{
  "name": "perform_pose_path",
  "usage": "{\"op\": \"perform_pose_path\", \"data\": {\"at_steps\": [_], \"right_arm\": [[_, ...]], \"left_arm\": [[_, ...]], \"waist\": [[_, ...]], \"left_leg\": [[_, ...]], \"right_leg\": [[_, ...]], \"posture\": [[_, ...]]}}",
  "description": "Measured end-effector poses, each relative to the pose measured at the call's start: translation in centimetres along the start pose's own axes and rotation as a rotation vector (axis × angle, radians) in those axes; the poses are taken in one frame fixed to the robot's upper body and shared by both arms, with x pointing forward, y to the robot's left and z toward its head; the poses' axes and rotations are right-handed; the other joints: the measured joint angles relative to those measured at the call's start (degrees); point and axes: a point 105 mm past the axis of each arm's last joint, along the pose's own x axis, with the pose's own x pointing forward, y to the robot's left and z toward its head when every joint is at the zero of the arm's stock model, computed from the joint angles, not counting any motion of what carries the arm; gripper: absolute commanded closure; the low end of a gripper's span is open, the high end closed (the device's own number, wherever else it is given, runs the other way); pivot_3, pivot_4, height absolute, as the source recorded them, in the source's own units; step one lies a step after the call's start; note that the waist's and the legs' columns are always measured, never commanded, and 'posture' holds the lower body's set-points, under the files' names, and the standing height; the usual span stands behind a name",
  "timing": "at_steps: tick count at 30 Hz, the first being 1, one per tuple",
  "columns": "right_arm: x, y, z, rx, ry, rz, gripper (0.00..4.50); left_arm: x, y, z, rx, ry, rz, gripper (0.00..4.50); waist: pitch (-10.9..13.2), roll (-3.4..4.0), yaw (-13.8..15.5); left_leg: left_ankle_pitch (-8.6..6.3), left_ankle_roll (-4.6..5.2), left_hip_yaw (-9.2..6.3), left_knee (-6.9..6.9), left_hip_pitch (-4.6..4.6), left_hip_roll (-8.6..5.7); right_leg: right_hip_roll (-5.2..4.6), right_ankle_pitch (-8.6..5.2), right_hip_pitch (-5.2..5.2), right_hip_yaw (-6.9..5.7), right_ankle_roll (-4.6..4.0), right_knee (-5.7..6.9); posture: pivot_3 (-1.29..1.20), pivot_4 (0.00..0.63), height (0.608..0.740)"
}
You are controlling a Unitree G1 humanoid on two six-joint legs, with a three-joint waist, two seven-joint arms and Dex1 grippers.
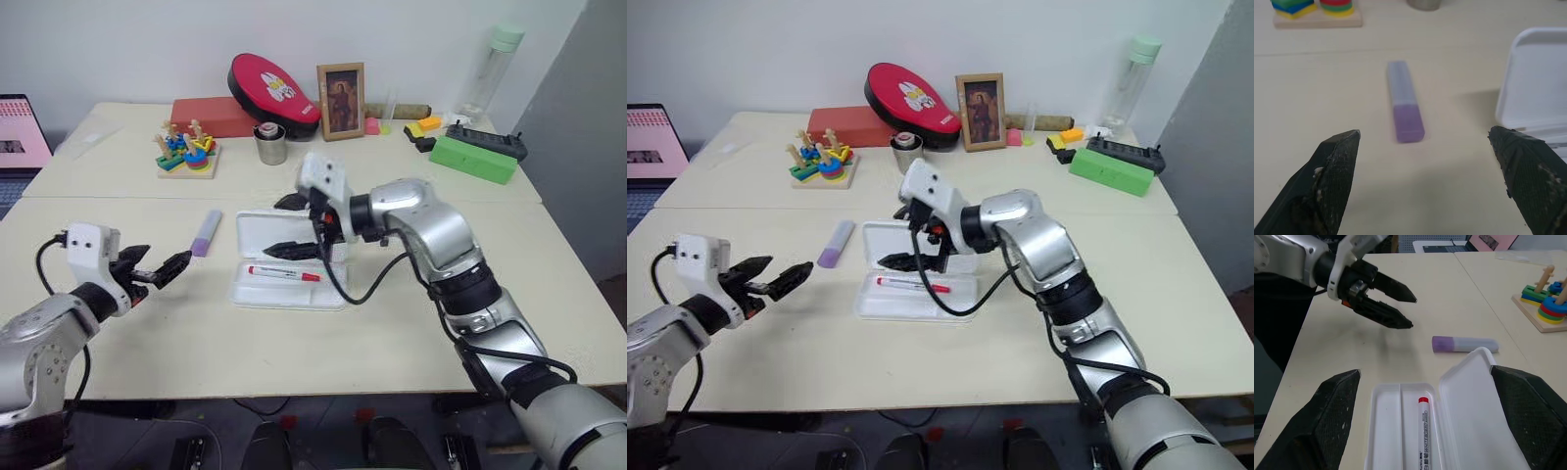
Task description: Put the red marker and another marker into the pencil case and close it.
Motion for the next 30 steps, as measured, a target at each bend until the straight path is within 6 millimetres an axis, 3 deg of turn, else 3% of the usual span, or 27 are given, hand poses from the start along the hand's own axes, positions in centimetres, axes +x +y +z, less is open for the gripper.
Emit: {"op": "perform_pose_path", "data": {"at_steps": [8, 16, 30], "right_arm": [[-0.5, -0.7, 0.8, 0.014, -0.038, -0.070, 0.01], [-1.0, -0.9, 1.8, 0.018, -0.086, -0.099, 0.01], [-1.2, -1.1, 2.3, 0.003, -0.100, -0.121, 0.00]], "left_arm": [[4.3, 0.5, -0.4, 0.016, 0.067, 0.035, 0.00], [6.5, 1.1, -1.7, 0.006, 0.132, 0.066, 0.00], [6.9, 1.4, -1.7, 0.028, 0.138, 0.065, 2.74]], "waist": [[-0.06, -0.10, 0.15], [-0.15, -0.23, 0.12], [-0.15, -0.24, 0.14]], "left_leg": [[0.00, 0.00, -0.02, -0.01, -0.03, -0.02], [0.00, 0.00, -0.02, -0.02, -0.02, -0.01], [0.01, 0.00, -0.02, 0.00, -0.02, -0.02]], "right_leg": [[0.01, 0.00, 0.01, 0.00, -0.01, 0.03], [0.01, 0.01, -0.01, -0.01, -0.01, 0.05], [0.01, 0.00, 0.03, -0.01, -0.01, 0.08]], "posture": [[0.00, 0.150, 0.740], [0.00, 0.150, 0.740], [0.00, 0.150, 0.740]]}}
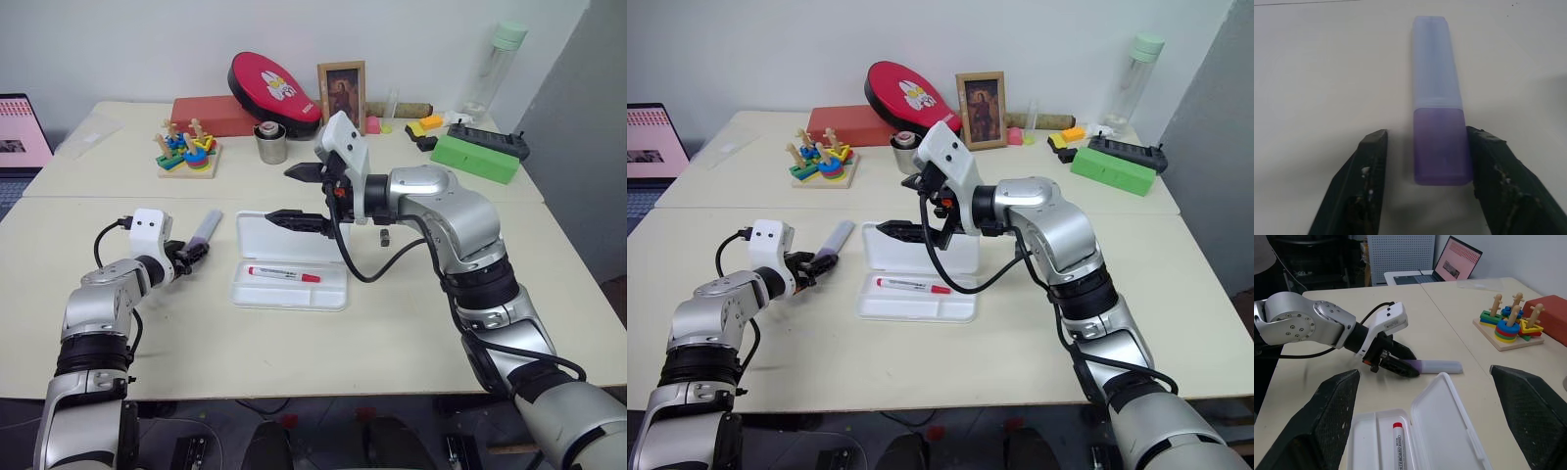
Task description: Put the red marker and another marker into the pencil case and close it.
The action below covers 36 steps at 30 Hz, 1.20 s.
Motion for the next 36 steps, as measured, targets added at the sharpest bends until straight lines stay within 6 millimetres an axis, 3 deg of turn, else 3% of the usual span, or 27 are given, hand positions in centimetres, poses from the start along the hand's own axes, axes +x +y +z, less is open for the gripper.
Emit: {"op": "perform_pose_path", "data": {"at_steps": [3, 13, 18, 21, 24, 27, 36], "right_arm": [[0.0, 0.0, 0.0, -0.002, -0.001, 0.000, 0.00], [-0.6, -0.2, 0.5, -0.011, -0.008, 0.013, 0.00], [-3.0, 0.4, 1.4, -0.034, -0.030, 0.056, 0.00], [-4.5, 1.3, 0.9, -0.034, -0.010, 0.093, 0.00], [-6.1, 2.0, -0.8, -0.018, 0.047, 0.107, 0.00], [-6.9, 2.0, -2.0, -0.003, 0.087, 0.092, 0.00], [-7.1, 1.8, -3.1, 0.012, 0.115, 0.028, 0.00]], "left_arm": [[0.0, -0.1, 0.0, 0.003, 0.001, -0.006, 3.29], [-0.2, 0.1, 0.2, -0.014, -0.028, -0.007, 3.29], [-2.9, -1.0, 3.8, 0.062, -0.210, -0.121, 3.29], [-5.2, -3.0, 6.5, 0.199, -0.300, -0.239, 3.29], [-7.9, -7.4, 7.3, 0.380, -0.307, -0.492, 3.29], [-9.2, -10.5, 6.0, 0.556, -0.201, -0.713, 3.29], [-8.0, -11.0, 3.0, 0.770, -0.017, -0.898, 3.29]], "waist": [[0.00, 0.00, 0.00], [0.00, 0.00, 0.03], [0.03, 0.04, 0.09], [0.07, 0.11, 0.15], [0.13, 0.20, 0.19], [0.16, 0.25, 0.05], [0.20, 0.31, -0.11]], "left_leg": [[0.00, 0.00, 0.00, 0.00, 0.00, 0.00], [0.00, 0.00, 0.00, 0.00, -0.01, 0.01], [-0.01, 0.00, 0.00, -0.05, -0.07, 0.00], [-0.02, -0.01, 0.03, -0.07, -0.04, -0.03], [-0.02, -0.02, 0.09, -0.04, 0.00, -0.05], [-0.01, 0.01, 0.09, -0.05, 0.03, 0.01], [0.00, 0.03, 0.10, 0.00, -0.08, 0.01]], "right_leg": [[0.00, 0.00, 0.00, 0.00, 0.00, 0.00], [0.00, 0.00, 0.00, 0.00, 0.00, 0.00], [-0.03, 0.00, -0.03, -0.01, -0.01, -0.11], [-0.08, -0.01, 0.05, 0.00, -0.01, -0.17], [-0.13, -0.02, 0.10, 0.02, 0.00, -0.22], [-0.05, -0.04, 0.03, 0.05, 0.02, -0.19], [0.00, -0.03, -0.08, 0.14, 0.01, -0.21]], "posture": [[0.00, 0.150, 0.740], [0.00, 0.150, 0.740], [0.00, 0.150, 0.740], [0.00, 0.150, 0.740], [0.00, 0.150, 0.740], [0.00, 0.150, 0.740], [0.00, 0.150, 0.740]]}}
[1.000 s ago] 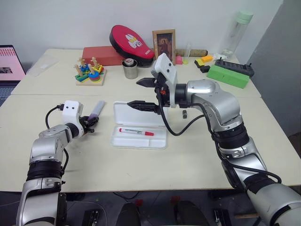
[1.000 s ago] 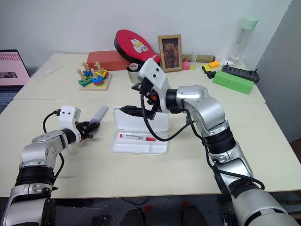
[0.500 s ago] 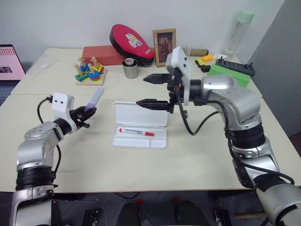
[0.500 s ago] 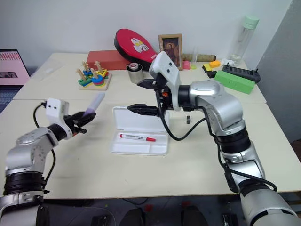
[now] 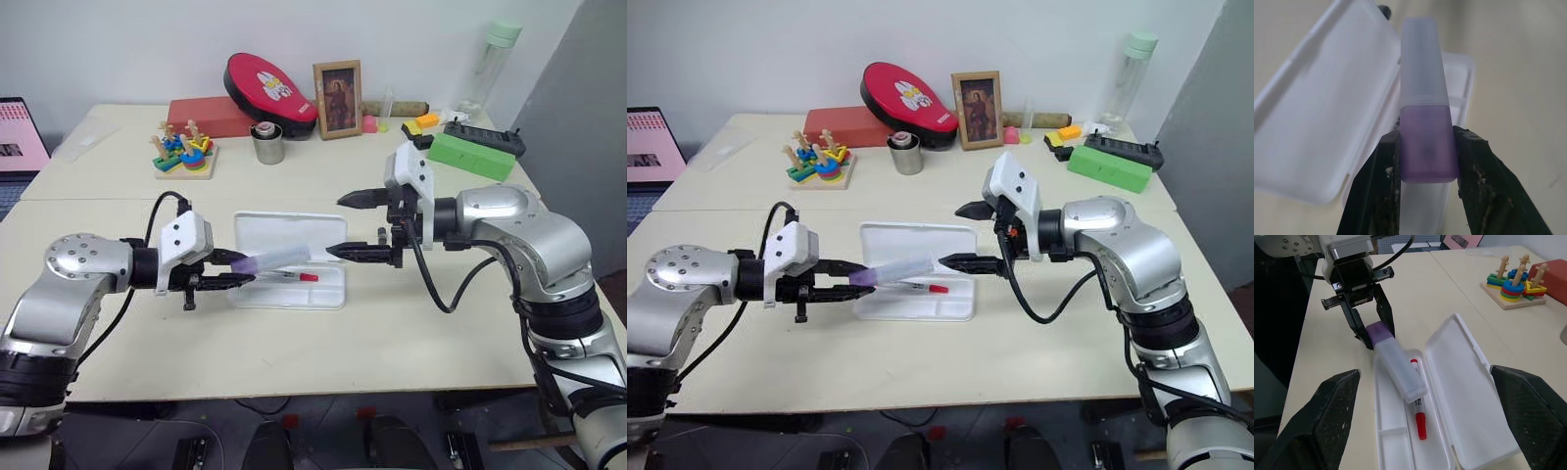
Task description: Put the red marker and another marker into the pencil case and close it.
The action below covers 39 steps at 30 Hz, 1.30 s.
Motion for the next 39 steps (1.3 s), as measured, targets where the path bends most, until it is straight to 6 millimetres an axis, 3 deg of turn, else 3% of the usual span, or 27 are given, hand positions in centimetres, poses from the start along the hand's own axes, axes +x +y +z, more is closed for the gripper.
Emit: {"op": "perform_pose_path", "data": {"at_steps": [4, 12, 21, 24, 39], "right_arm": [[0.0, 0.1, 0.0, -0.008, 0.005, -0.021, 0.00], [-0.4, 1.3, -1.6, 0.018, 0.058, -0.032, 0.00], [-0.2, 2.7, -1.8, 0.029, 0.068, -0.014, 0.00], [-0.2, 2.7, -1.8, 0.030, 0.071, -0.021, 0.00], [-0.1, 2.5, -2.1, 0.044, 0.076, -0.022, 0.00]], "left_arm": [[0.4, 0.1, -1.5, 0.010, 0.061, -0.065, 3.29], [1.8, 0.7, -2.4, 0.048, 0.140, -0.188, 3.29], [2.7, 0.7, -3.4, 0.060, 0.200, -0.235, 3.29], [2.7, 1.1, -3.1, 0.070, 0.202, -0.227, 2.59], [3.1, 0.9, -2.6, 0.042, 0.180, -0.227, 0.07]], "waist": [[0.00, -0.01, 0.18], [-0.01, -0.02, 1.07], [-0.02, -0.03, 1.06], [-0.02, -0.03, 1.06], [-0.02, -0.03, 1.05]], "left_leg": [[-0.02, 0.02, -0.01, -0.04, -0.02, 0.00], [-0.02, 0.03, -0.02, 0.01, -0.02, 0.01], [-0.01, 0.03, -0.03, 0.02, -0.01, 0.02], [-0.01, 0.03, -0.04, 0.02, -0.01, 0.02], [-0.01, 0.04, -0.05, 0.04, 0.00, 0.02]], "right_leg": [[0.00, -0.01, -0.02, -0.02, -0.03, 0.00], [0.01, -0.02, 0.00, -0.04, -0.03, 0.06], [0.02, -0.02, 0.02, -0.04, -0.03, 0.07], [0.02, -0.02, 0.03, -0.05, -0.03, 0.07], [0.02, -0.02, 0.04, -0.05, -0.04, 0.10]], "posture": [[0.00, 0.150, 0.740], [0.00, 0.150, 0.740], [0.00, 0.150, 0.740], [0.00, 0.150, 0.740], [0.00, 0.150, 0.740]]}}
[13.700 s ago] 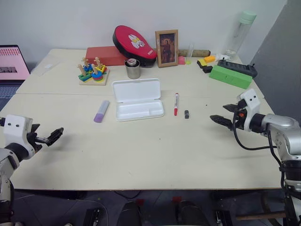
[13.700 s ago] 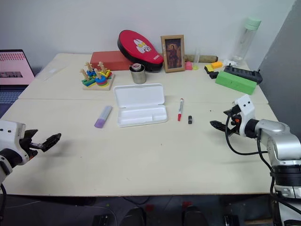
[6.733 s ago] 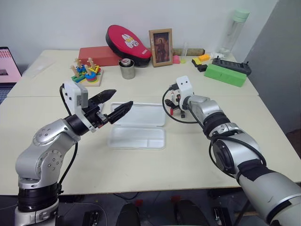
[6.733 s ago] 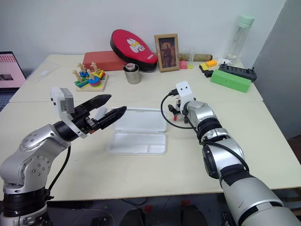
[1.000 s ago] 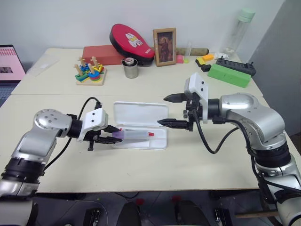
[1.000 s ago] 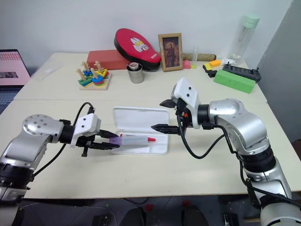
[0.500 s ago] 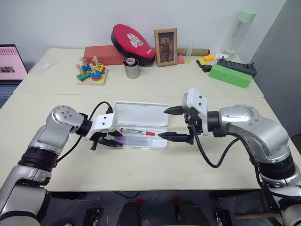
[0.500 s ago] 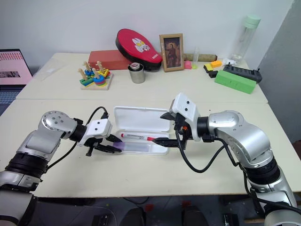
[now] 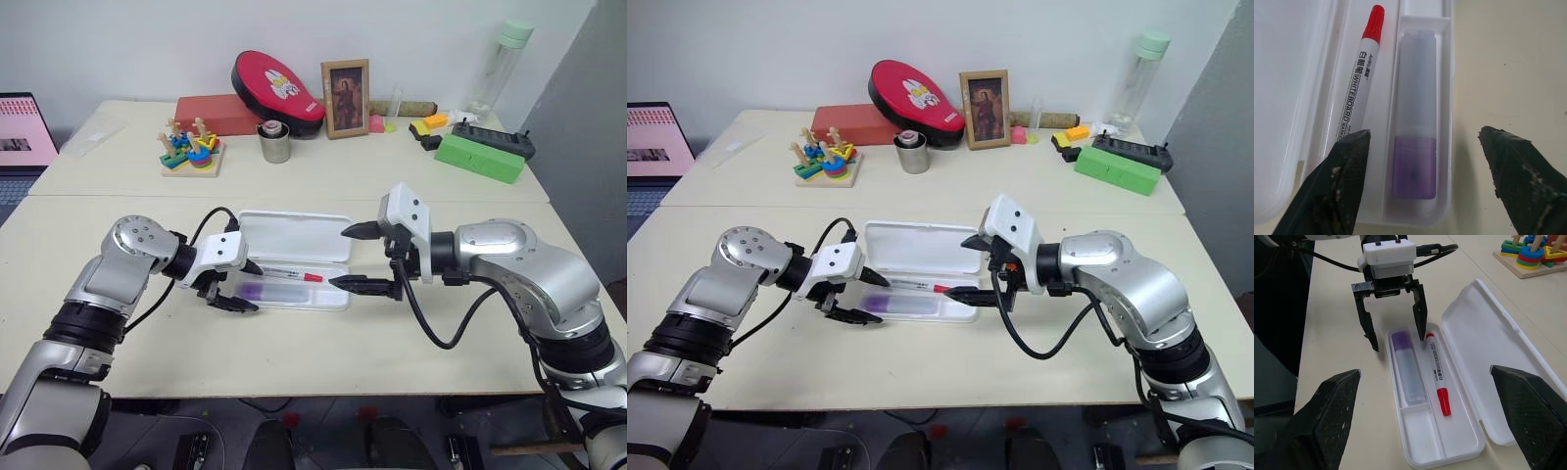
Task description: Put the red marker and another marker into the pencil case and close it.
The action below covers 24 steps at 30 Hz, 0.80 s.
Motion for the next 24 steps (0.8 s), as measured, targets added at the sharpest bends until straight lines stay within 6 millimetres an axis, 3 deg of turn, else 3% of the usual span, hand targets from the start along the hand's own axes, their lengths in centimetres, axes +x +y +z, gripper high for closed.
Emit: {"op": "perform_pose_path", "data": {"at_steps": [3, 8, 13, 18, 22, 24], "right_arm": [[0.5, -1.4, -0.6, 0.052, 0.000, -0.064, 0.00], [0.8, -6.8, -4.3, 0.235, 0.084, -0.374, 0.00], [-1.3, -11.5, -8.2, 0.381, 0.165, -0.715, 0.00], [-1.0, -12.2, -11.1, 0.472, 0.213, -0.831, 0.00], [0.4, -11.5, -12.6, 0.513, 0.241, -0.833, 0.00], [0.7, -11.4, -12.9, 0.524, 0.242, -0.833, 0.38]], "left_arm": [[0.1, 0.2, 1.7, -0.030, -0.123, 0.041, 0.07], [0.5, 1.3, 7.3, -0.102, -0.488, 0.188, 0.07], [1.6, 2.1, 10.2, -0.184, -0.674, 0.347, 0.07], [3.7, 1.9, 10.8, -0.257, -0.734, 0.408, 0.07], [3.9, 1.6, 11.9, -0.233, -0.753, 0.408, 0.07], [3.8, 1.7, 11.9, -0.236, -0.752, 0.417, 0.00]], "waist": [[-0.01, -0.02, -0.01], [-0.03, -0.05, 0.21], [-0.05, -0.06, 0.08], [-0.05, -0.05, -0.07], [-0.06, -0.03, -0.07], [-0.06, -0.03, -0.08]], "left_leg": [[0.00, 0.00, 0.00, 0.03, 0.01, 0.00], [0.02, 0.00, -0.03, 0.13, 0.02, -0.01], [0.02, 0.00, -0.04, 0.09, 0.06, -0.03], [0.02, 0.00, -0.04, 0.06, 0.05, -0.04], [0.02, 0.00, -0.04, 0.08, 0.07, -0.05], [0.03, 0.00, -0.04, 0.09, 0.08, -0.05]], "right_leg": [[0.00, 0.00, 0.03, 0.00, 0.00, 0.03], [-0.02, 0.03, 0.10, -0.03, 0.03, 0.09], [-0.01, 0.04, 0.12, -0.02, 0.02, 0.06], [-0.01, 0.05, 0.09, 0.00, 0.02, 0.07], [-0.01, 0.05, 0.11, 0.01, 0.02, 0.08], [-0.01, 0.05, 0.13, 0.00, 0.02, 0.08]], "posture": [[0.00, 0.150, 0.740], [0.00, 0.150, 0.740], [0.00, 0.150, 0.740], [0.00, 0.150, 0.740], [0.00, 0.150, 0.740], [0.00, 0.150, 0.740]]}}
